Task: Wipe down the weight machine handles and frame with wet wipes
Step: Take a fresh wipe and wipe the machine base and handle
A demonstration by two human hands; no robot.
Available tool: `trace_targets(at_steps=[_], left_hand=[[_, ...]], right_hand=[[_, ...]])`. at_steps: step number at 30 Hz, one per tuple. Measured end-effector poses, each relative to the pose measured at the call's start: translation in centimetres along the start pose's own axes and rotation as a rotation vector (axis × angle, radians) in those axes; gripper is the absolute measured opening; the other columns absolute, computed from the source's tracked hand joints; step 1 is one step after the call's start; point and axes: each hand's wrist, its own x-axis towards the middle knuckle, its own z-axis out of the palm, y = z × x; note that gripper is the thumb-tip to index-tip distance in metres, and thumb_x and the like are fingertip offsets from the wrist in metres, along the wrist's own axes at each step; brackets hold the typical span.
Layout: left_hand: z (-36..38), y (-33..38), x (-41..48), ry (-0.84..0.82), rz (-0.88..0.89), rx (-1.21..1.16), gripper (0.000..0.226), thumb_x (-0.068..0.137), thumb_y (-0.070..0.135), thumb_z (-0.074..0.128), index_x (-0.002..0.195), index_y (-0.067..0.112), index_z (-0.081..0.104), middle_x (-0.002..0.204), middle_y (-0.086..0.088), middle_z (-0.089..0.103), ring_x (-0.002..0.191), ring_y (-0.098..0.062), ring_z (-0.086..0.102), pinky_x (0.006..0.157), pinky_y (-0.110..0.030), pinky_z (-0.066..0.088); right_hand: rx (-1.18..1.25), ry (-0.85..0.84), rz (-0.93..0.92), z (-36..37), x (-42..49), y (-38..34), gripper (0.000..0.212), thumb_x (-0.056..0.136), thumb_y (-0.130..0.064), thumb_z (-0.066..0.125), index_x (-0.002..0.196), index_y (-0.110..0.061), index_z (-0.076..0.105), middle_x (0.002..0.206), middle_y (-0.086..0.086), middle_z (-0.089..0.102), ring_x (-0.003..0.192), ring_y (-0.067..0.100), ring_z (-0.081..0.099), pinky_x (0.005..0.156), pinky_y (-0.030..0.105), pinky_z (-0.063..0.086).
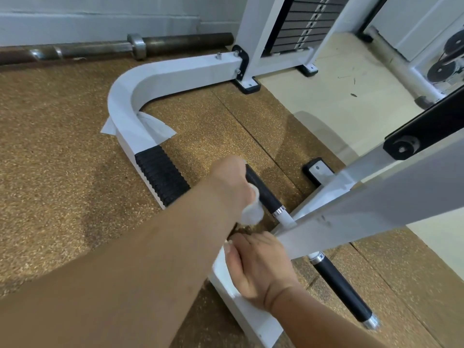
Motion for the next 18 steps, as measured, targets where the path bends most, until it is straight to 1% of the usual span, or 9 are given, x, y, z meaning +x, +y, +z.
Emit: trace_targets(at_steps=[1,4,7,8,10,12,14,16,18], left_hand=[[-1.2,0.3,-0.1,0.055,0.068,0.092,0.016,0.096,0.019,0.06,0.087,0.009,0.052,0.082,-0.004,0.048,0.074,-0.011,0.051,0.068,-0.021,0.045],[-2.9,1.0,0.6,0.15,0.135,-0.029,0.052,0.104,0.033,0.05,0.151,0.011,0.04,0.128,-0.014,0.059,0.098,-0.011,0.06,0.089,-0.023,0.051],[-2.1,1.7,-0.6,0.281,0.414,0.071,0.042,0.106,0.02,0.046,0.145,0.005,0.045,0.102,-0.014,0.058,0.094,-0.017,0.059,0.091,-0.029,0.052],[-1.2,1.4,-1.0,0.22,0.533,0.167,0.045,0.105,0.019,0.048,0.141,-0.007,0.043,0.117,-0.018,0.059,0.109,-0.025,0.061,0.097,-0.035,0.051],[1.5,-1.5,-0.8,0.142,0.884,0.583,0.071,0.095,0.019,0.057,0.142,-0.022,0.024,0.155,-0.03,0.029,0.145,-0.045,0.031,0.118,-0.051,0.033],[2.2,-3.7,0.5,-0.064,0.869,0.589,0.082,0.092,0.014,0.059,0.161,0.009,0.015,0.172,-0.004,0.004,0.155,-0.03,0.016,0.123,-0.043,0.021],[1.1,-4.9,1.2,-0.186,0.839,0.581,0.086,0.095,0.008,0.049,0.163,0.039,0.007,0.17,0.024,-0.008,0.154,-0.011,0.022,0.116,-0.036,0.034],[0.5,-6.4,1.6,-0.225,0.926,0.59,0.088,0.097,0.003,0.045,0.163,0.043,0.003,0.168,0.03,-0.012,0.153,-0.001,0.022,0.109,-0.032,0.044],[0.3,-7.2,2.5,-0.104,0.935,0.6,0.086,0.097,0.001,0.044,0.165,0.033,0.002,0.171,0.021,-0.011,0.155,-0.004,0.015,0.116,-0.03,0.038]], right_hand=[[-0.011,-0.005,0.007,-0.1,0.0,0.0,0.038,0.104,-0.035,0.039,0.073,-0.021,0.055,0.063,0.0,0.059,0.057,0.026,0.053,0.068,0.039,0.046],[-0.006,-0.036,0.019,-0.2,-0.1,0.0,0.04,0.106,-0.039,0.032,0.075,-0.023,0.051,0.064,-0.002,0.057,0.059,0.024,0.051,0.072,0.039,0.044],[0.008,-0.033,0.012,-0.1,-0.1,-0.1,0.039,0.107,-0.04,0.031,0.075,-0.024,0.048,0.064,-0.003,0.056,0.058,0.024,0.05,0.072,0.039,0.045],[0.004,-0.027,0.017,-0.1,0.0,-0.2,0.039,0.106,-0.039,0.032,0.075,-0.024,0.049,0.063,-0.003,0.056,0.058,0.024,0.05,0.071,0.04,0.045],[-0.019,-0.003,0.016,0.0,0.0,-0.1,0.039,0.105,-0.037,0.036,0.074,-0.022,0.054,0.063,-0.002,0.059,0.057,0.025,0.053,0.068,0.04,0.047],[-0.03,0.02,-0.008,0.1,-0.2,0.0,0.04,0.103,-0.035,0.039,0.074,-0.02,0.062,0.064,0.0,0.063,0.058,0.027,0.057,0.067,0.04,0.05],[-0.009,0.016,-0.008,0.1,-0.1,0.0,0.04,0.104,-0.035,0.039,0.075,-0.019,0.062,0.065,0.002,0.063,0.059,0.028,0.057,0.068,0.04,0.048],[0.008,0.005,0.007,0.0,0.0,-0.1,0.039,0.105,-0.036,0.038,0.073,-0.02,0.055,0.064,0.001,0.061,0.059,0.027,0.053,0.068,0.038,0.042],[0.004,0.015,0.001,0.1,-0.2,-0.1,0.038,0.105,-0.037,0.038,0.073,-0.023,0.049,0.063,-0.001,0.058,0.058,0.026,0.051,0.068,0.035,0.035]])
